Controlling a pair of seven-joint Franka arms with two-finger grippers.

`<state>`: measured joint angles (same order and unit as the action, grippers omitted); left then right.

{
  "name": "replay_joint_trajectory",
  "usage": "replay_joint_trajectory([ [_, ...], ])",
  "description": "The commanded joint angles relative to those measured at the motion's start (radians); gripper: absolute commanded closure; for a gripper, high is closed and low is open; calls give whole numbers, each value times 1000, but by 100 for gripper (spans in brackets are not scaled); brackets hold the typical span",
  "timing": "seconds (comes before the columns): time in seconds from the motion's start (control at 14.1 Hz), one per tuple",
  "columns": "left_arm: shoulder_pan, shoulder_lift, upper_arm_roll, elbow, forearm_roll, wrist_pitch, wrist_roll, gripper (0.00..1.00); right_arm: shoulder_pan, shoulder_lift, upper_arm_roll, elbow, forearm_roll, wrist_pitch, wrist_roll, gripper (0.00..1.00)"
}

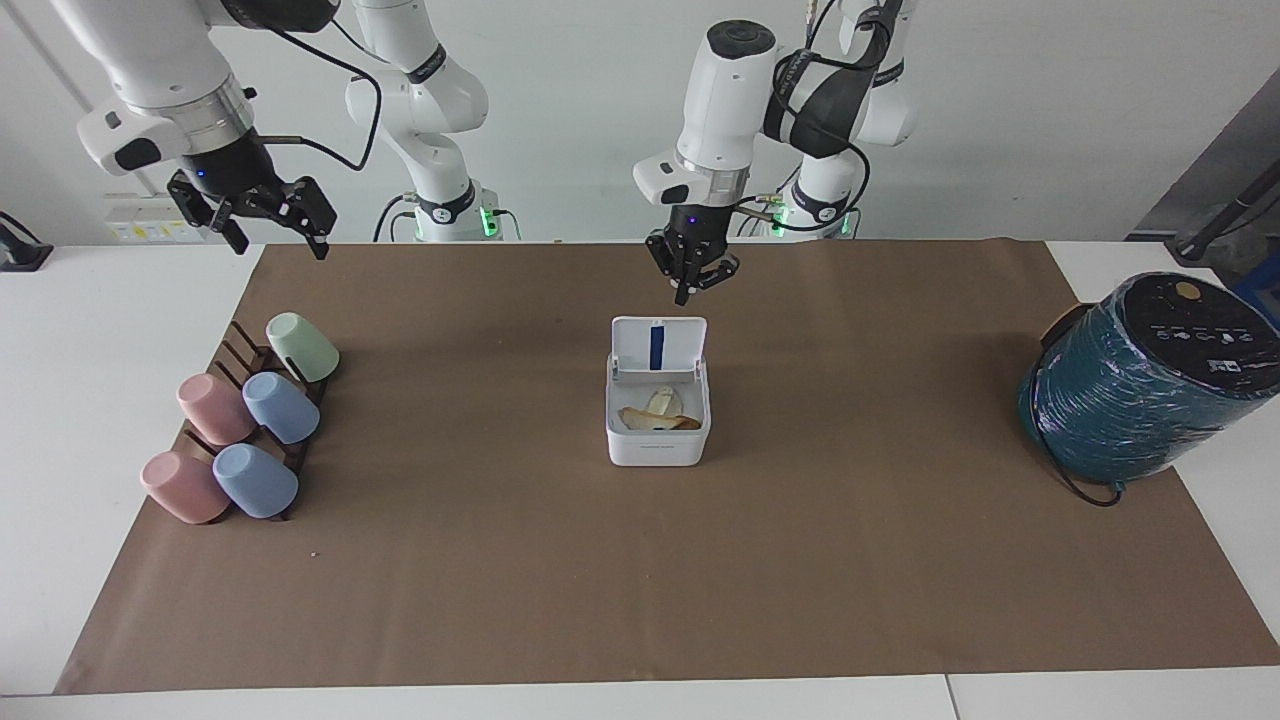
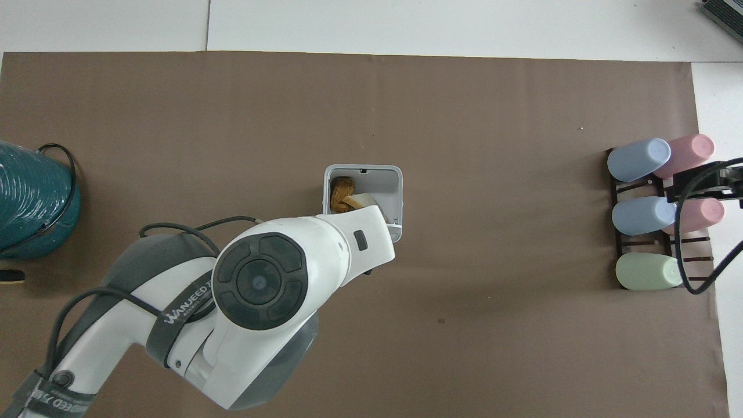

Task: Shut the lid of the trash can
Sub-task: 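Swing the left gripper over the open white bin lid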

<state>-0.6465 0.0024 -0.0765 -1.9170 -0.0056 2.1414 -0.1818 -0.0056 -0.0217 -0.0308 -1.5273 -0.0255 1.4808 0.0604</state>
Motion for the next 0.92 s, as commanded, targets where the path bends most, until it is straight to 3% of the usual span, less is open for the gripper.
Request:
replay_joint_trajectory([
  [0.0,-25,24,18,1,9,57,-22,100,-2,-24,5,-28,-5,4,-13,0],
  [0.85,44,171,21,21,9,359,-22,100,-2,-24,5,-28,-5,3,-13,0],
])
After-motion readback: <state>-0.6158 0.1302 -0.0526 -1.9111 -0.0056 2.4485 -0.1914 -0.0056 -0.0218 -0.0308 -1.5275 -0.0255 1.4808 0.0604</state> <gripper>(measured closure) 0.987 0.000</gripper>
